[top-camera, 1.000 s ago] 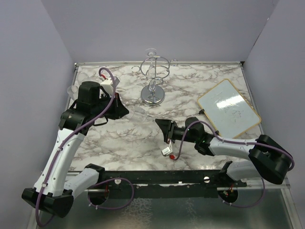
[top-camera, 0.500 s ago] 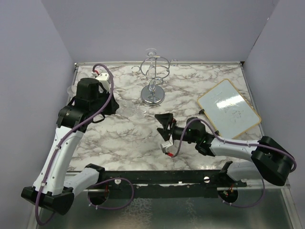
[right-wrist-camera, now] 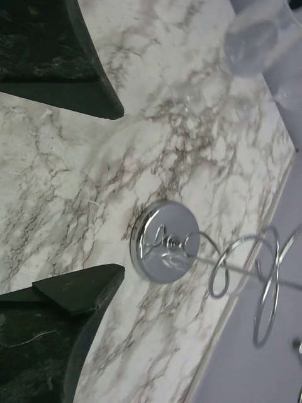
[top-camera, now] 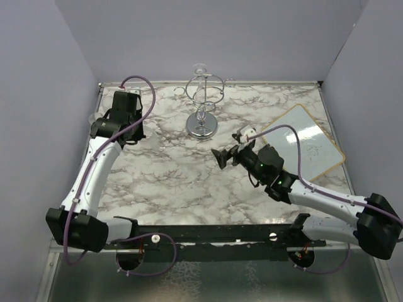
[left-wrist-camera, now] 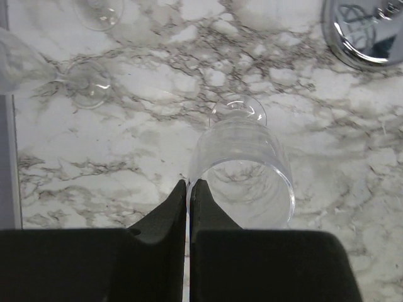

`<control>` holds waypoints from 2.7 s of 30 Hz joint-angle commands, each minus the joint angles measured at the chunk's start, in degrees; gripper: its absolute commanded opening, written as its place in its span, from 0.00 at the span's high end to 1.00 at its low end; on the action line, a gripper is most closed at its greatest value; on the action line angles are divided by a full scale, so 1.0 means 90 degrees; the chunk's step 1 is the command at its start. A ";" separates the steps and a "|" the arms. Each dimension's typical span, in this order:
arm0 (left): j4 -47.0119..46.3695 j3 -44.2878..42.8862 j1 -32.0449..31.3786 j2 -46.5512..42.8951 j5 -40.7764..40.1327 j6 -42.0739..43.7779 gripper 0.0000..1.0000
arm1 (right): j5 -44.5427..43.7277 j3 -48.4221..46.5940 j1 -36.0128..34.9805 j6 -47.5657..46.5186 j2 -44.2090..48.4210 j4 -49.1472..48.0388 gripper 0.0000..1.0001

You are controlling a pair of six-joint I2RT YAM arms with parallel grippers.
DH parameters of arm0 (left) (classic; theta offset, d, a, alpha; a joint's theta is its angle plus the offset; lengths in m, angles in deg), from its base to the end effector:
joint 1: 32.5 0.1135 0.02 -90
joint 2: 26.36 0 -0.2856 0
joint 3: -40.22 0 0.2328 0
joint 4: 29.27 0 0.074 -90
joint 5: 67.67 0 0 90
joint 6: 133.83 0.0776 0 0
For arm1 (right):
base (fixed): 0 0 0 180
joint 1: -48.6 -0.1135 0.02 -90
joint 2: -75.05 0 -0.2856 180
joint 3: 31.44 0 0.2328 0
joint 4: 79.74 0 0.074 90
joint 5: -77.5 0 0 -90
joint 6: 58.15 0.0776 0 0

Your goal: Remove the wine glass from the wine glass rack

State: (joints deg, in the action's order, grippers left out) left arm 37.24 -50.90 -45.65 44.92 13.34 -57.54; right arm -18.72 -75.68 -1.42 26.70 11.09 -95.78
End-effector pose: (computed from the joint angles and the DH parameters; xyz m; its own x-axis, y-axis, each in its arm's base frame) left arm 0.2469 -0.0452 0.3534 -0.7167 -0.0730 -0.6936 -0.0510 0.9973 -0.0522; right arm 0.1765 0.1974 0.2819 0.0211 -0.1138 -0.9933 -0.6932 0.7143 -0.0965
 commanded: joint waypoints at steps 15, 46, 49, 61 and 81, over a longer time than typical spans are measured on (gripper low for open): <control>-0.1114 -0.2007 0.1368 0.2684 -0.0398 0.0134 1.00 | 0.0041 -0.1256 0.0675 0.1917 0.0351 0.2705 0.00; -0.0665 -0.3345 0.1383 0.4153 -0.0936 0.0451 0.91 | 0.0121 -0.1104 0.0743 0.1935 0.0330 0.2570 0.00; -0.0640 -0.3426 0.1402 0.4172 -0.0987 0.0479 0.85 | 0.0126 -0.1116 0.0752 0.1931 0.0344 0.2582 0.00; -0.0483 -0.3776 0.1412 0.3915 -0.0727 0.0507 0.61 | 0.0174 -0.1242 0.0751 0.1938 0.0467 0.2739 0.00; -0.3388 0.0244 0.1344 -0.0389 0.3926 -0.0930 0.27 | -0.0816 -0.1344 0.0792 0.1950 0.0719 0.3218 0.00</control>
State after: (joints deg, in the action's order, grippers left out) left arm 18.55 -57.98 -33.35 45.08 35.04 -61.39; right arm -21.45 -86.19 5.22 43.68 16.25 -68.59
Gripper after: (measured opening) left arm 0.707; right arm 0.994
